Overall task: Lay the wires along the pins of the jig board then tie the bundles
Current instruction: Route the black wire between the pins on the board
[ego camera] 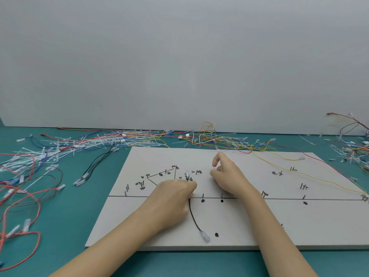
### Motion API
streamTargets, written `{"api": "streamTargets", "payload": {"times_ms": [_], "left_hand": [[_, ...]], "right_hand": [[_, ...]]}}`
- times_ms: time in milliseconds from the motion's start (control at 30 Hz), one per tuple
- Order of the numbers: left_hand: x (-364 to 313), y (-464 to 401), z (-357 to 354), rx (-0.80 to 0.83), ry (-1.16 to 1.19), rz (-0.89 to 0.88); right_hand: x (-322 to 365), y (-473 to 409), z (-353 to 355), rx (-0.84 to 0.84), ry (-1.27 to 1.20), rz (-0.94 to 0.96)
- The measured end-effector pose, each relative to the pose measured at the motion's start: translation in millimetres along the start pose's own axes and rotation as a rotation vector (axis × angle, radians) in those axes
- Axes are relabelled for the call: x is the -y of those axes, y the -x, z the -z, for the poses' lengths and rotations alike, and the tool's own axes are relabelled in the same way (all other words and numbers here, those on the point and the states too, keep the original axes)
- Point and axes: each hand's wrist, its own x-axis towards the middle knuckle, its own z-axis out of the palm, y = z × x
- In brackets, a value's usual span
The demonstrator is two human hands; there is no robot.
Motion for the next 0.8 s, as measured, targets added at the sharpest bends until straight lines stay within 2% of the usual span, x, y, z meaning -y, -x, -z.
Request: {"api": "streamTargets", "payload": {"times_ms": [100, 167, 333, 433, 533, 700, 800], "left_hand": [[0, 1, 3, 0.006, 0.045, 0.039], [-4, 3, 5, -0.045, 0.057, 0.075], [6, -1, 21, -0.361, 0.244, 0.153], [42, -8, 29, -0.472, 0.311, 0.341], [84, -6, 25, -0.443, 0.294, 0.531], [139, 3, 15, -0.326, 0.119, 0.717], [160, 10, 12, -0.259, 0.027, 0.813]], "right_hand": [[0, 0, -1, -0.007, -0.003, -0.009], [0, -1, -1, 0.002, 0.016, -0.021], [5, -3, -3, -0.006, 0.120, -0.079], [8, -4, -3, -0.022, 0.212, -0.067], [10, -5, -2, -0.016, 0.257, -0.055], [6, 0, -11, -0.143, 0.331, -0.026], [4, 1, -11, -0.158, 0.312, -0.011]]}}
